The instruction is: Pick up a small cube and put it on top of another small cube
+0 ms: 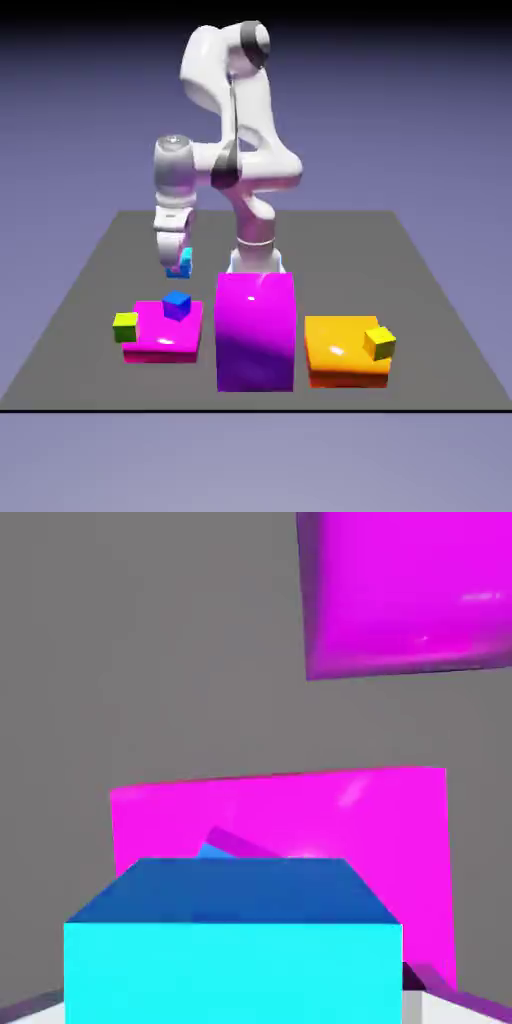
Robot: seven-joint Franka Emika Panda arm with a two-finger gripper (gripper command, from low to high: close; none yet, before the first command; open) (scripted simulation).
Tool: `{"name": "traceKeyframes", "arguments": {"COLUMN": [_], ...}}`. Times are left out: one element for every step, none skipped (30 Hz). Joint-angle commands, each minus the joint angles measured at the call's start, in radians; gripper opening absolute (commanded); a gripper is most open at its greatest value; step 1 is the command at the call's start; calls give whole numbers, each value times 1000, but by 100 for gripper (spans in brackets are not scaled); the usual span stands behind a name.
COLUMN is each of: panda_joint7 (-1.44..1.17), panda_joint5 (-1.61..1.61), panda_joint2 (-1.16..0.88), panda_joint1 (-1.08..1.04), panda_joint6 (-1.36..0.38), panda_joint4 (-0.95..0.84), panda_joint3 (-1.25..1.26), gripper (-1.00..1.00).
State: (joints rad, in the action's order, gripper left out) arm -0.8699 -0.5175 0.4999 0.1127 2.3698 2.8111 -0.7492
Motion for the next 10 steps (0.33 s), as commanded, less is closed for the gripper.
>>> {"name": "traceKeyframes", "arguments": {"panda_joint7": [-8, -15, -22, -30, -37, -45, -46, -46, -46, -38], "panda_joint5": [7, 15, 22, 29, 36, 43, 44, 44, 44, 37], "panda_joint2": [-36, -72, -109, -145, -181, -217, -222, -222, -222, -186], "panda_joint1": [8, 16, 24, 32, 40, 48, 49, 49, 49, 41], "panda_joint6": [43, 85, 127, 169, 211, 253, 259, 259, 259, 217], "panda_joint4": [7, 14, 21, 27, 34, 41, 42, 42, 42, 35], "panda_joint3": [-14, -27, -41, -55, -68, -82, -84, -84, -84, -70], "gripper": [-100, -100, -100, -100, -100, -100, -100, 100, 100, 100]}}
